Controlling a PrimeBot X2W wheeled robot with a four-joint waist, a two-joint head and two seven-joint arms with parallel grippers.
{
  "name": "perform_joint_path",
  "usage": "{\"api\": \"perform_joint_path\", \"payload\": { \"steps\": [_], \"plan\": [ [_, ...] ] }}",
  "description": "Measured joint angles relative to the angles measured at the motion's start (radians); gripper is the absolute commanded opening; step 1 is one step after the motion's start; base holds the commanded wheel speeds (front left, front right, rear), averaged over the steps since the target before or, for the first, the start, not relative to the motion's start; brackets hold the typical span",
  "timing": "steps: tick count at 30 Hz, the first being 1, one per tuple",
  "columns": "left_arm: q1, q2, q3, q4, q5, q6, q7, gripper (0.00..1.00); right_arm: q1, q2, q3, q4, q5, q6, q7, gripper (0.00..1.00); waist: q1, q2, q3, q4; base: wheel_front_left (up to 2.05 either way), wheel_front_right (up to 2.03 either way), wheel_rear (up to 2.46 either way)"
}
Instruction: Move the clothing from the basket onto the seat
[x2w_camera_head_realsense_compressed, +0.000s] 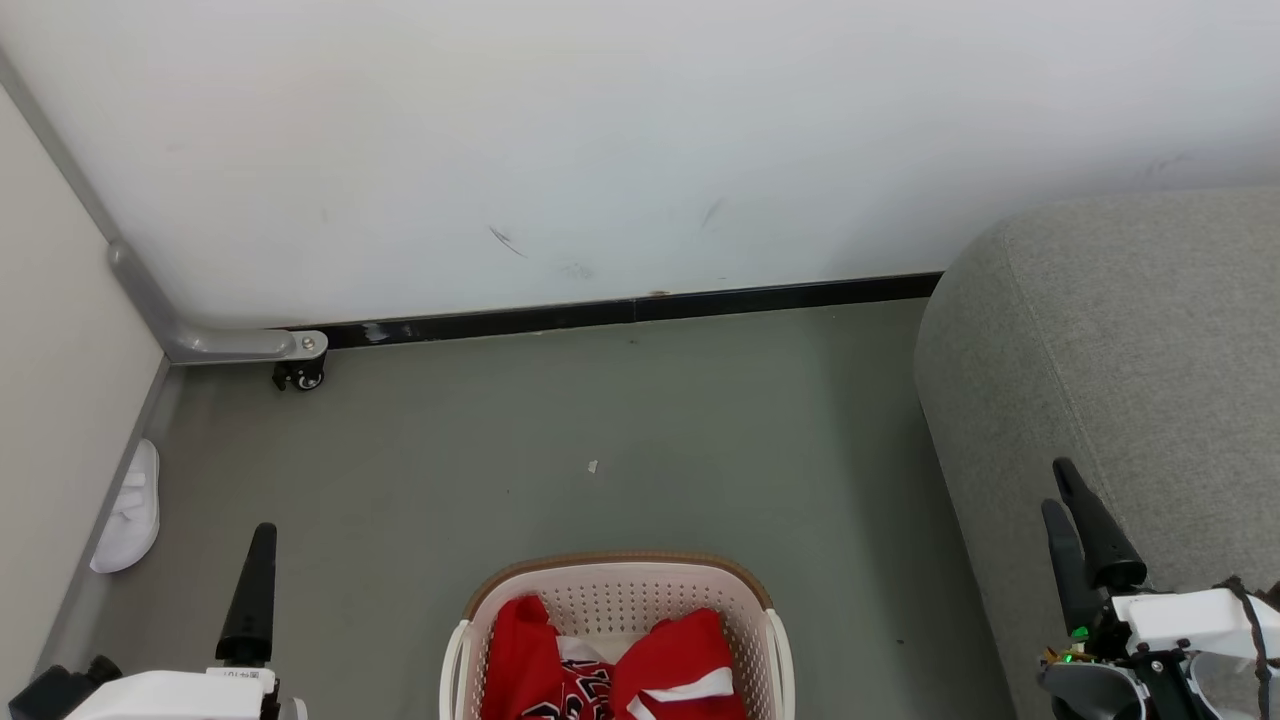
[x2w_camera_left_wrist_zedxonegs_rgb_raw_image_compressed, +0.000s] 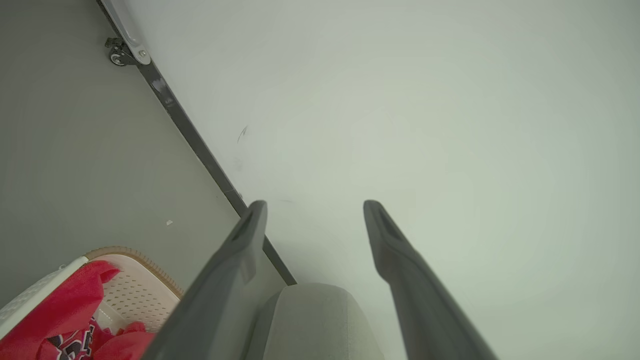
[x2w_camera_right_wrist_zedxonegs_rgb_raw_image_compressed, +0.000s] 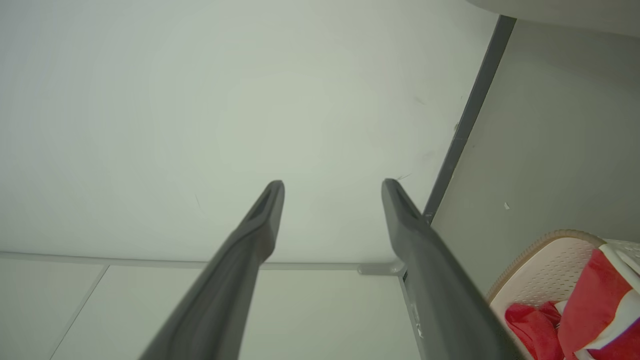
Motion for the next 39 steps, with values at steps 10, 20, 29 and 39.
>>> {"api": "perform_joint_path", "payload": {
  "steps": [10,20,29,39],
  "plan": [
    [-0.001,0.045,-0.037,-0.022,0.113,0.0,-0.042,1.0,-0.012,-0.037,0.055,-0.032,-0.113,0.0,-0.039,1.0,0.0029,0.0,-0.003,0.0,0.0,0.0,0.0],
    [-0.001,0.086,-0.074,-0.038,0.274,0.0,-0.083,1.0,-0.031,-0.081,0.094,-0.045,-0.267,0.0,-0.077,1.0,-0.0035,0.0,-0.001,0.0,0.0,0.0,0.0],
    [-0.001,0.095,-0.061,-0.06,0.46,0.0,-0.113,1.0,-0.041,-0.105,0.1,-0.06,-0.451,0.0,-0.107,1.0,-0.0107,0.0,0.007,-0.001,0.0,0.0,0.0],
    [-0.001,0.105,-0.059,-0.082,0.691,0.009,-0.154,1.0,-0.07,-0.128,0.134,-0.07,-0.736,0.0,-0.141,1.0,-0.0133,0.0,0.014,-0.002,0.0,0.0,0.0]
  ]
}}
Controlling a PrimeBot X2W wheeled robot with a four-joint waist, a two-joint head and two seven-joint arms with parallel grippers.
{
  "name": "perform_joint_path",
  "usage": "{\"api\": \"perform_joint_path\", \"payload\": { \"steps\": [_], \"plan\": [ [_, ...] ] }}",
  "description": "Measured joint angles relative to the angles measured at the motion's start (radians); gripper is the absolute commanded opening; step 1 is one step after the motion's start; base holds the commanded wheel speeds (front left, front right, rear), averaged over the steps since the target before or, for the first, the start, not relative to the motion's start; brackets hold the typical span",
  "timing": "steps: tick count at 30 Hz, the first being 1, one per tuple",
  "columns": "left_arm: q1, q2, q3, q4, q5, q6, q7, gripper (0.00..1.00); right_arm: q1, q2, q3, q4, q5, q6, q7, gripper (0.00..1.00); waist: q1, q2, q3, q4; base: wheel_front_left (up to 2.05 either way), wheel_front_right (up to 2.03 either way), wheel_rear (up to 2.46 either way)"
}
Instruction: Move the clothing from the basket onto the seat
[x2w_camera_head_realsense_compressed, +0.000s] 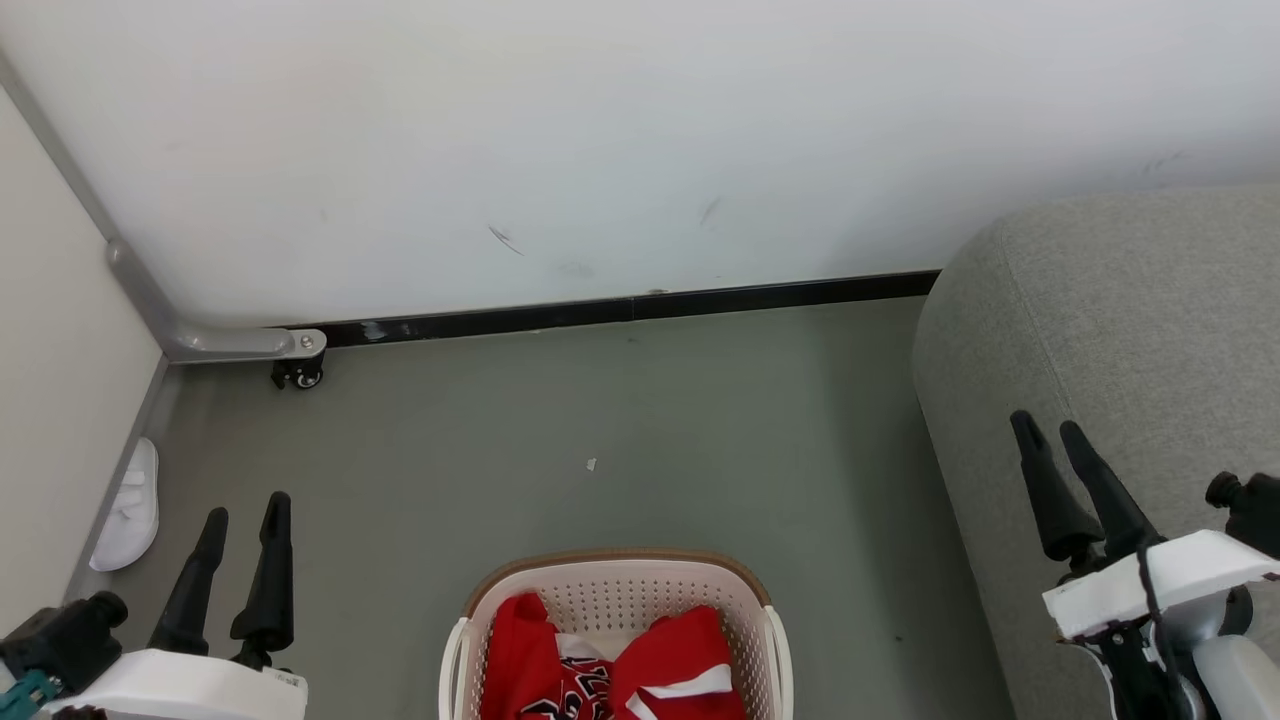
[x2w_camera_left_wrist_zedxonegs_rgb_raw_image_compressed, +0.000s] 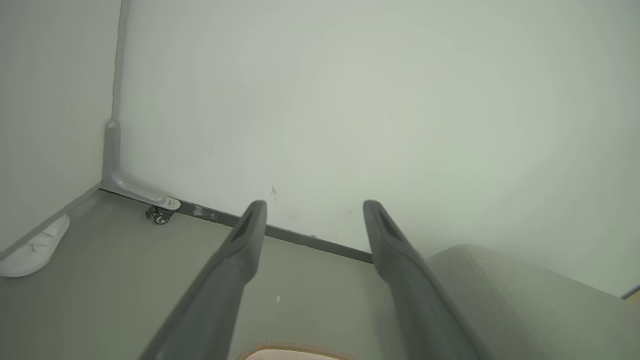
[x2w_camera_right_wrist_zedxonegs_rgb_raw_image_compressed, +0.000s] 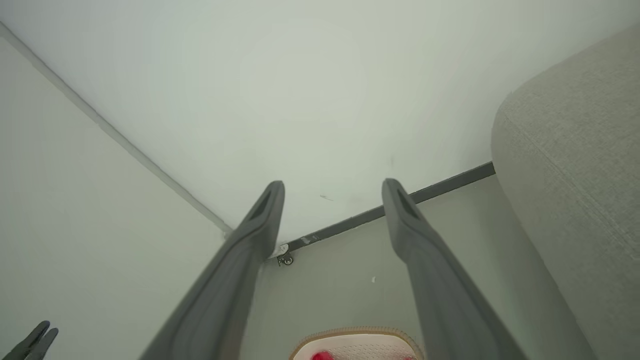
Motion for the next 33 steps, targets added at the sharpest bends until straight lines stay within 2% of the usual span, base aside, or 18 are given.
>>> {"api": "perform_joint_path", "payload": {
  "steps": [11,25,33],
  "plan": [
    [0.0,-0.001,-0.011,-0.011,0.199,0.015,-0.041,1.0,0.0,-0.001,0.026,0.008,-0.258,0.0,-0.039,1.0,-0.0004,0.0,0.006,0.0,0.0,0.0,0.0],
    [0.0,-0.017,-0.016,-0.018,0.399,0.016,-0.091,1.0,-0.003,0.032,0.029,0.007,-0.503,0.0,-0.088,1.0,-0.0006,0.0,0.009,-0.005,0.0,0.0,0.0],
    [0.0,-0.027,-0.007,-0.018,0.418,0.016,-0.091,1.0,-0.018,0.042,0.026,0.011,-0.519,0.0,-0.088,1.0,-0.0006,0.0,0.008,-0.004,0.0,0.0,0.0]
  ]
}}
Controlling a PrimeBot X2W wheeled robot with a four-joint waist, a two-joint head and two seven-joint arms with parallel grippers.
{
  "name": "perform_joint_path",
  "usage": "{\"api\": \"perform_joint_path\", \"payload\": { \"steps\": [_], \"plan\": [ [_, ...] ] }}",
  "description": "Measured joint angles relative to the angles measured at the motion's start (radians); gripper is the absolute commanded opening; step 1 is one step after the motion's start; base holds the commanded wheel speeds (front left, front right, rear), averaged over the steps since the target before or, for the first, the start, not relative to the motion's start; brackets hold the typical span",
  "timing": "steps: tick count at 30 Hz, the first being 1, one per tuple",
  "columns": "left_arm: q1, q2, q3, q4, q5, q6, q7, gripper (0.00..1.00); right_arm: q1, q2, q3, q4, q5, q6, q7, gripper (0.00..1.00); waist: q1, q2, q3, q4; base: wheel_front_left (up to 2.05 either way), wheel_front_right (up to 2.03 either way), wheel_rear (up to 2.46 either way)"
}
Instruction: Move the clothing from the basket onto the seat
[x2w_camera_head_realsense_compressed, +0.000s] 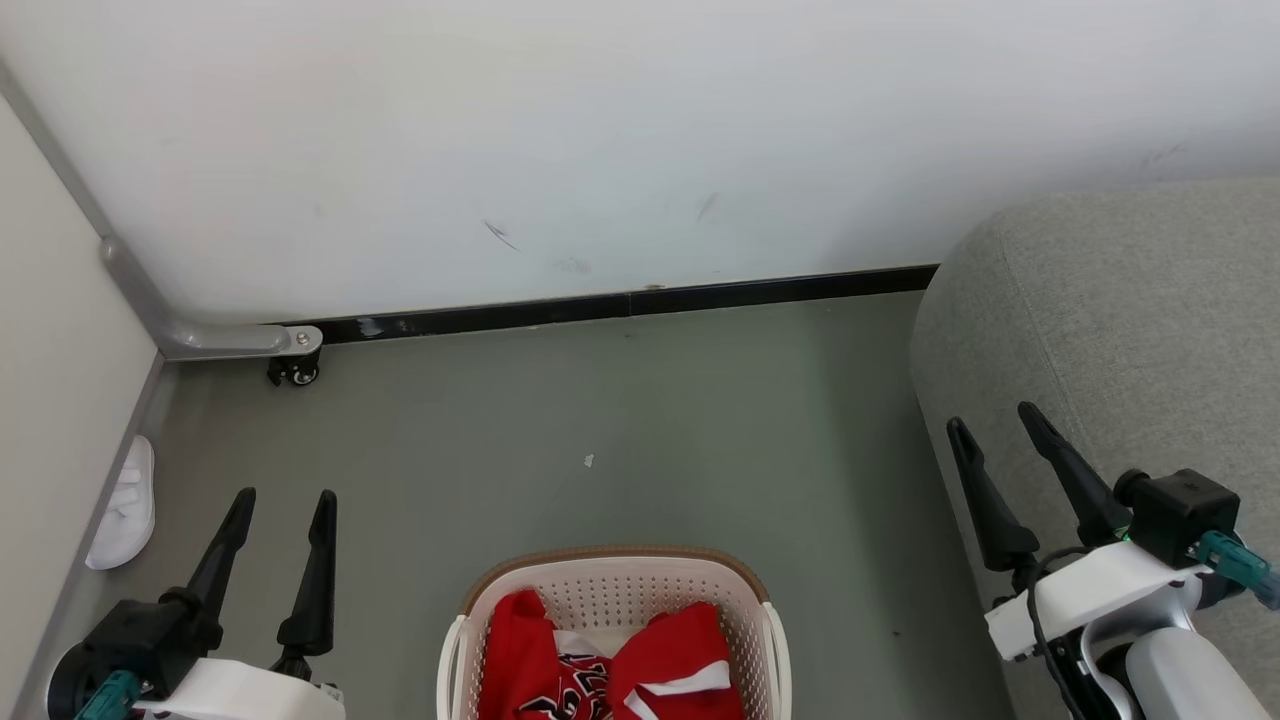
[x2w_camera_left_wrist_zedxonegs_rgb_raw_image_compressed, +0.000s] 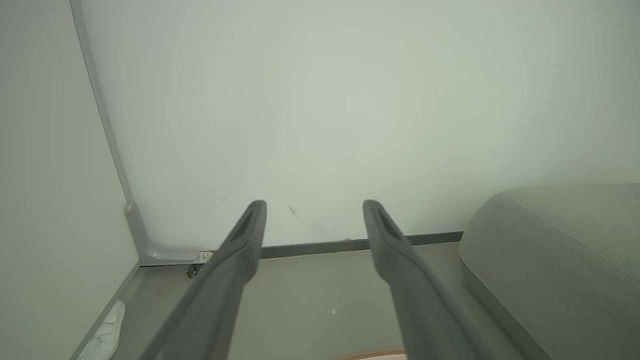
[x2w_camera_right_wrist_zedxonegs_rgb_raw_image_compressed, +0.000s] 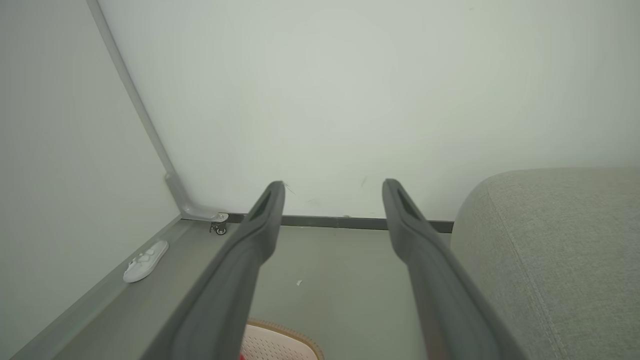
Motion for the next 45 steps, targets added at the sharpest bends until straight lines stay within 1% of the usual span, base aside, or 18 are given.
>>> {"api": "perform_joint_path", "payload": {
  "steps": [9,23,45],
  "plan": [
    [0.0,-0.008,0.015,0.002,0.011,-0.007,0.0,1.0,-0.002,0.021,-0.005,0.003,-0.01,0.0,0.0,1.0,-0.0001,0.0,0.001,0.001,0.0,0.0,0.0],
    [-0.02,-0.029,0.035,0.007,0.02,-0.016,0.0,1.0,-0.002,0.03,-0.01,0.006,-0.018,0.0,0.0,1.0,-0.0001,0.0,0.019,-0.002,0.0,0.0,0.0],
    [-0.043,-0.033,0.046,0.017,0.02,-0.025,0.0,1.0,-0.022,0.056,-0.036,-0.001,-0.018,0.0,0.0,1.0,-0.0002,0.0,0.076,-0.01,0.0,0.0,0.0]
  ]
}}
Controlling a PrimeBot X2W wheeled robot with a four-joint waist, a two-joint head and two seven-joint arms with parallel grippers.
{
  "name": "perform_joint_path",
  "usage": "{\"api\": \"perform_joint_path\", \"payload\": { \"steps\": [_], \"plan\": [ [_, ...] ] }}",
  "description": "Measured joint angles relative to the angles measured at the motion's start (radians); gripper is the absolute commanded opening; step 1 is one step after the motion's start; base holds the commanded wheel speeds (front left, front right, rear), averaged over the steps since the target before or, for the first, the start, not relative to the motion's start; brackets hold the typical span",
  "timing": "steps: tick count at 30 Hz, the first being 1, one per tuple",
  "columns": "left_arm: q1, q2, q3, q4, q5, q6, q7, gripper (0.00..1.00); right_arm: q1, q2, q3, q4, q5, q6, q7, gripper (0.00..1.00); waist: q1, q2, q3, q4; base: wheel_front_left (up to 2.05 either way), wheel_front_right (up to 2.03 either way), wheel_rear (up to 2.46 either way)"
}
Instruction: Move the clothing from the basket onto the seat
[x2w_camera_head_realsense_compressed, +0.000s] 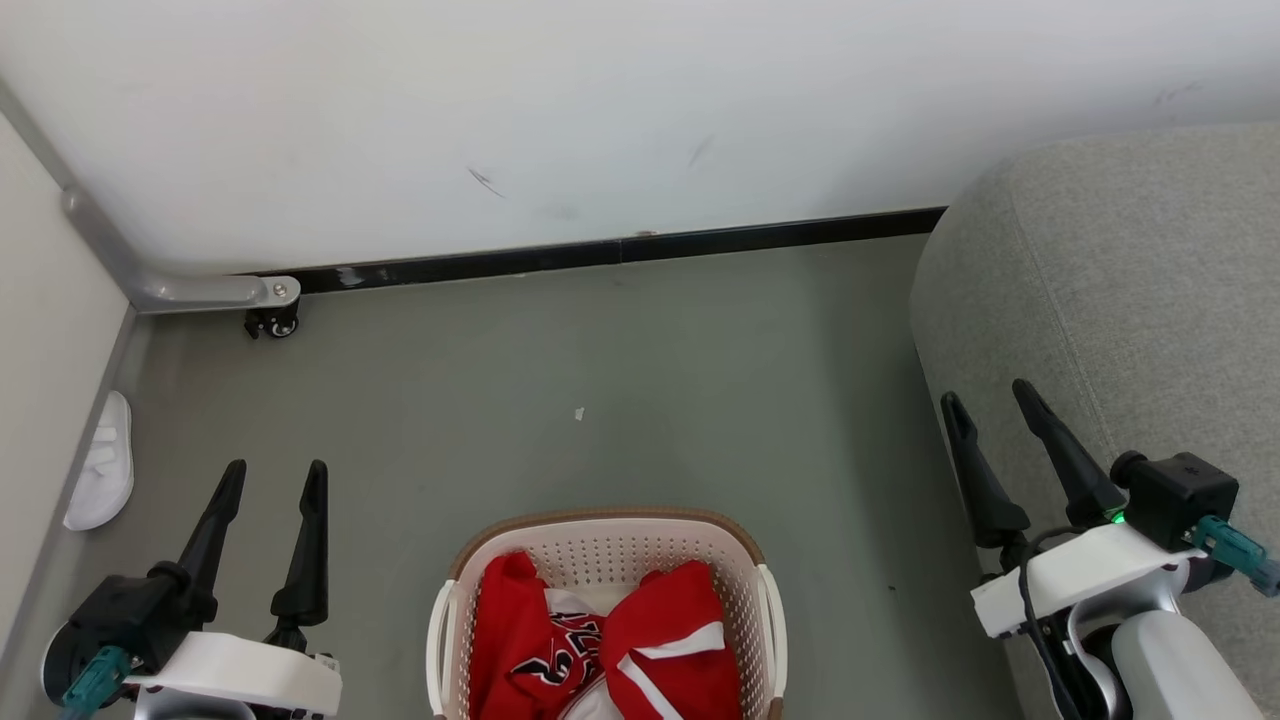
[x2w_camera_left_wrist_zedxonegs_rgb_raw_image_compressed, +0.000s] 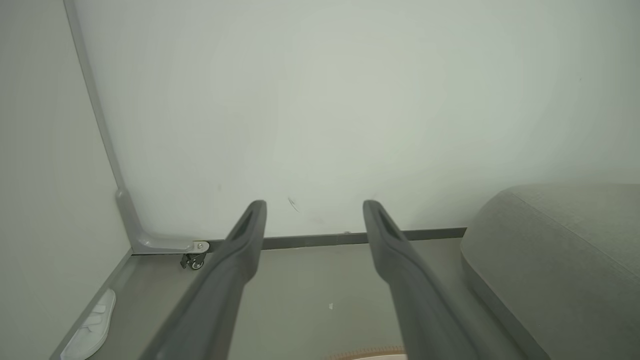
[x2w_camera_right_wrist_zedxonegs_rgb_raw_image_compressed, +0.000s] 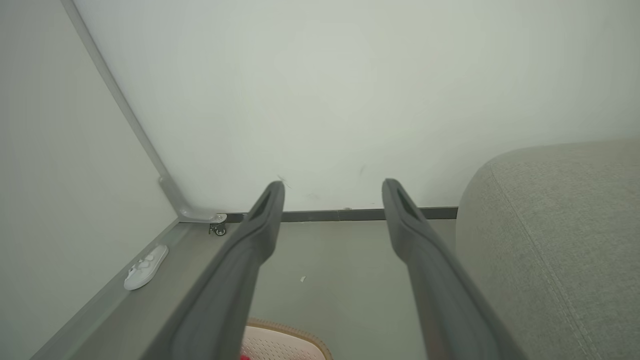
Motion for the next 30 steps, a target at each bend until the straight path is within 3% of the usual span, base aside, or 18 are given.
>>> {"api": "perform_joint_path", "payload": {
  "steps": [15,30],
  "plan": [
    [-0.027,0.012,-0.007,0.024,0.0,-0.001,0.0,1.0,-0.028,0.011,-0.007,-0.011,0.0,0.0,0.0,1.0,0.0,0.0,0.072,-0.009,0.0,0.0,0.0],
    [-0.074,0.034,-0.074,0.061,-0.001,-0.009,0.0,1.0,-0.042,0.029,-0.012,-0.008,-0.002,0.0,0.0,1.0,-0.0001,0.0,0.154,-0.027,0.0,0.0,0.0]
  ]
}}
